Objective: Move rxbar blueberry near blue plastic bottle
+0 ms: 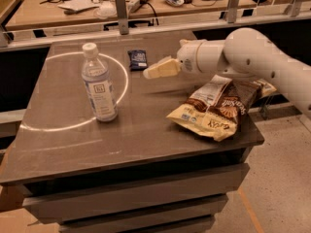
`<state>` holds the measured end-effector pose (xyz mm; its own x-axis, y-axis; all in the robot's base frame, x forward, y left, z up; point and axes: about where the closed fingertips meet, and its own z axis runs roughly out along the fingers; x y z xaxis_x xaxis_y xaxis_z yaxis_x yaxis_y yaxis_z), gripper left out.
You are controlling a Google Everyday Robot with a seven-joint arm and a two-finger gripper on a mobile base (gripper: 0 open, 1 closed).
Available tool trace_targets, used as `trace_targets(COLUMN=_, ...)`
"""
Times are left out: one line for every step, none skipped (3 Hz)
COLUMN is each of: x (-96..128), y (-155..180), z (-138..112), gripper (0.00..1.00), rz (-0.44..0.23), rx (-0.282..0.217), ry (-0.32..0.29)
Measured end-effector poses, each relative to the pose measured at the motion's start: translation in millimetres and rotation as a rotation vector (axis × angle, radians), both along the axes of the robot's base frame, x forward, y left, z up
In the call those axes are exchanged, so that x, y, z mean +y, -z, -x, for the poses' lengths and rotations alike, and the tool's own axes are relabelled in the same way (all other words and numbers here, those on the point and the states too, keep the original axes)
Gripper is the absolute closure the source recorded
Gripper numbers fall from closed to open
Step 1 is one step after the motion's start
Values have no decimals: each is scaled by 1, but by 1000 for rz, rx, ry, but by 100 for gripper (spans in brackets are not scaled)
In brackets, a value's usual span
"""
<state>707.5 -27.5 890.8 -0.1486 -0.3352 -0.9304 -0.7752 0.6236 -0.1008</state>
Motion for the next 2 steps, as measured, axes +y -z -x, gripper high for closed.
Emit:
trace_targets(x=17, y=12, z=-16, gripper=0, rz=-7, rx=9, ry=-1)
trace_targets(x=40, y=23, z=-39, gripper=0, rz=-1, rx=15, ry=-17)
